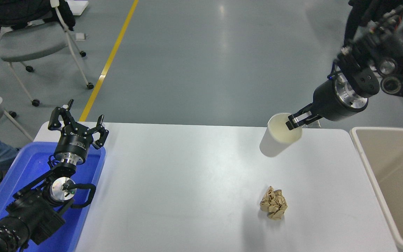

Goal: Dispose of the paper cup in the dustbin

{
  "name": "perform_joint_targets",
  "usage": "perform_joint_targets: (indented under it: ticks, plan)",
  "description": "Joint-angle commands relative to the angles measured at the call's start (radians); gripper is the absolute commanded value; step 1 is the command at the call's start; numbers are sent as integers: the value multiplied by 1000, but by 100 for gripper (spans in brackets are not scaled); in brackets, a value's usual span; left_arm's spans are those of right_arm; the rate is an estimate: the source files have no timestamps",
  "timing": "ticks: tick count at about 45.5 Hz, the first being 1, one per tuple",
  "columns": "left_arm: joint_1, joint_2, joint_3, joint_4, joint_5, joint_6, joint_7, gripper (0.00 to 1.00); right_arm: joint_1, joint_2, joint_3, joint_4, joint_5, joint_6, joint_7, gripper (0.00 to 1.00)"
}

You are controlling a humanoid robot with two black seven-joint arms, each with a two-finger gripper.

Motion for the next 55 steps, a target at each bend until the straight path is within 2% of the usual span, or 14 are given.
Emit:
perform_joint_targets:
  ticks: [1,15,24,32,37,44,48,55]
  plan:
    - [0,0,0,0,0,0,0,100,-107,-187,84,-101,0,-37,0,0]
    - [0,0,0,0,0,2,0,100,-360,-350,330,-182,14,-123,-1,0]
    - [0,0,0,0,0,0,0,100,-551,-406,480,-244,29,-178,3,0]
    - [0,0,0,0,0,0,0,100,-706,-429,546,-288,173,-265,22,0]
    - [0,0,0,0,0,0,0,100,-788,-428,549,-342,308,-328,93,0]
    - [0,0,1,0,0,0,0,100,-859,-420,551,-394,445,-394,132,0]
    - [0,0,1,1,0,0,0,100,-939,-410,551,-411,595,-465,143,0]
    - [0,0,0,0,0,0,0,100,-1043,-371,552,-416,721,-571,176,0]
